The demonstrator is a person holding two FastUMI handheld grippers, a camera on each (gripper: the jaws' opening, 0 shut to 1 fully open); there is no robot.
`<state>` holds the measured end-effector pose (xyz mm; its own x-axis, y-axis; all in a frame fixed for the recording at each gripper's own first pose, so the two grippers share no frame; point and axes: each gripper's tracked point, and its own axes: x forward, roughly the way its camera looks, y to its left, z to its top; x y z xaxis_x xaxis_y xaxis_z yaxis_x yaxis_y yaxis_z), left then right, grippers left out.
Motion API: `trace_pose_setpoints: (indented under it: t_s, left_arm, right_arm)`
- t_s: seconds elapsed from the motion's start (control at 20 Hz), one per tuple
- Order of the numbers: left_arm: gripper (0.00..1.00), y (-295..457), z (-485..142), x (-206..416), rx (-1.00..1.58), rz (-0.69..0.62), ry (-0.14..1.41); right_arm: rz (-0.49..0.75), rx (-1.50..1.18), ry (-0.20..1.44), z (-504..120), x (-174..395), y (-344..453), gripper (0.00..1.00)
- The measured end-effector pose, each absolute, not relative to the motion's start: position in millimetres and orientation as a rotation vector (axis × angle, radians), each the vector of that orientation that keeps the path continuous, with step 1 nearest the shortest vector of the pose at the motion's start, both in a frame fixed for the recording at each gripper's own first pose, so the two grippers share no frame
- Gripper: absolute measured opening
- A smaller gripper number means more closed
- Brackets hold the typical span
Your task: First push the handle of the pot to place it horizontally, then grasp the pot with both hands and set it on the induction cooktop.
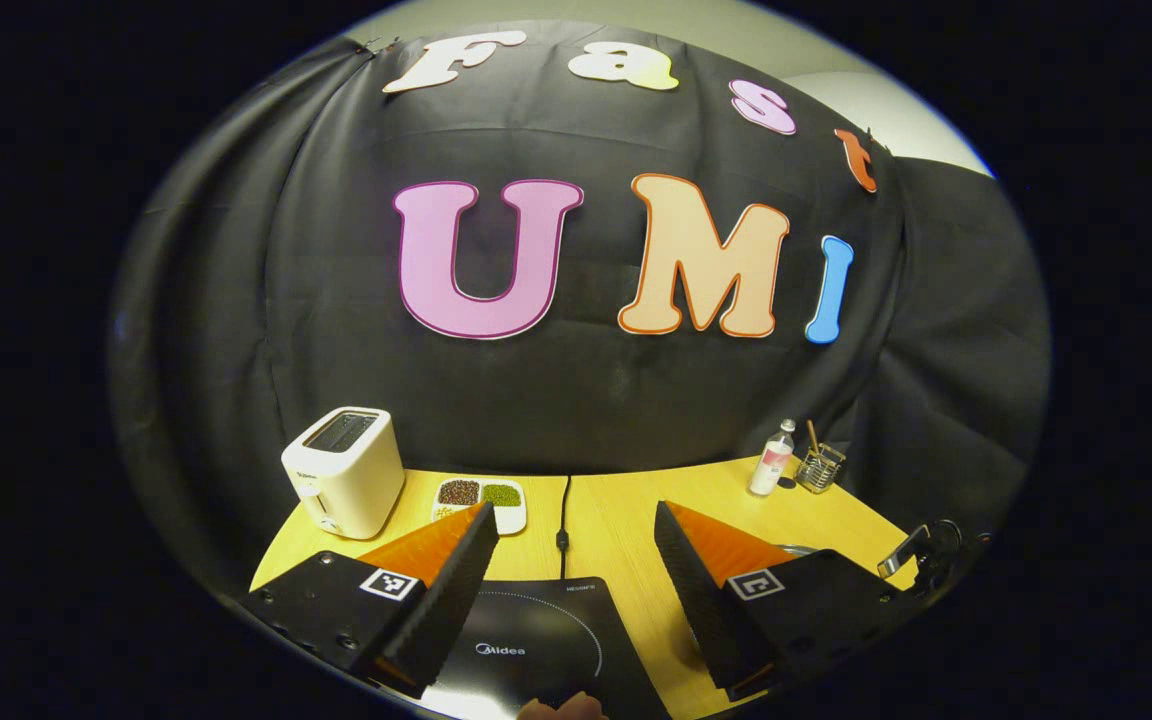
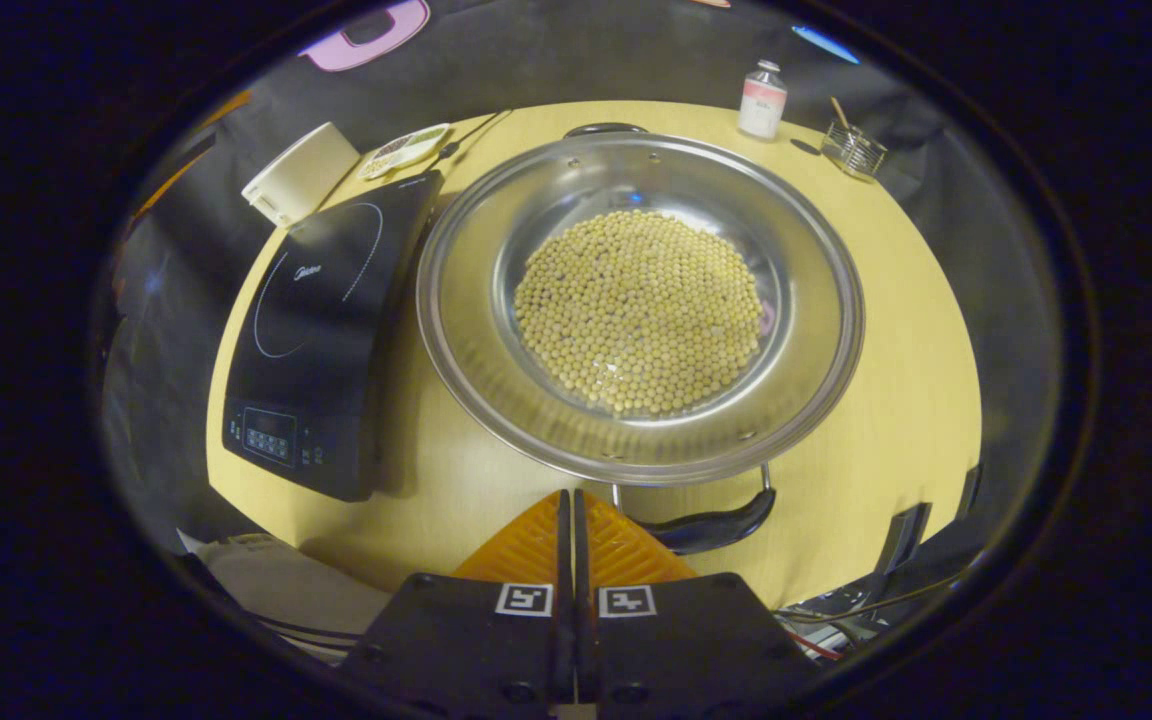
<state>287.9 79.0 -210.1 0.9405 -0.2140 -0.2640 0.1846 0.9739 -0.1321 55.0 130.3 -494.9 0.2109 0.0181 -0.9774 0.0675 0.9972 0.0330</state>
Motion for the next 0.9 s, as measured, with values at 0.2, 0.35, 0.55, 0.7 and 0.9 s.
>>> trace_pose_setpoints:
  t_s: [0.2, 0.35, 0.55, 0.7, 0.9]
  left_arm:
    - [0.96, 82.1, -211.3, 286.4, -0.113, -0.173, 0.289]
    - [0.96, 82.9, -209.2, 282.6, -0.108, -0.132, 0.295]
    - [0.97, 66.5, -208.4, 271.3, -0.085, -0.115, 0.315]
    - [0.96, 55.1, -196.3, 266.1, -0.075, -0.085, 0.3]
    - [0.96, 40.0, -189.6, 257.6, -0.06, -0.045, 0.312]
  right_arm:
    - [-0.021, 0.079, 1.362, -497.4, 49.3, 123.2, 0.03]
    - [0.008, 0.088, 1.367, -497.9, 49.2, 116.1, 0.03]
    - [0.031, 0.112, 1.345, -498.6, 55.0, 100.4, 0.03]
    - [0.051, 0.128, 1.336, -498.2, 59.6, 85.7, 0.03]
    - [0.095, 0.118, 1.325, -498.9, 64.4, 66.7, 0.03]
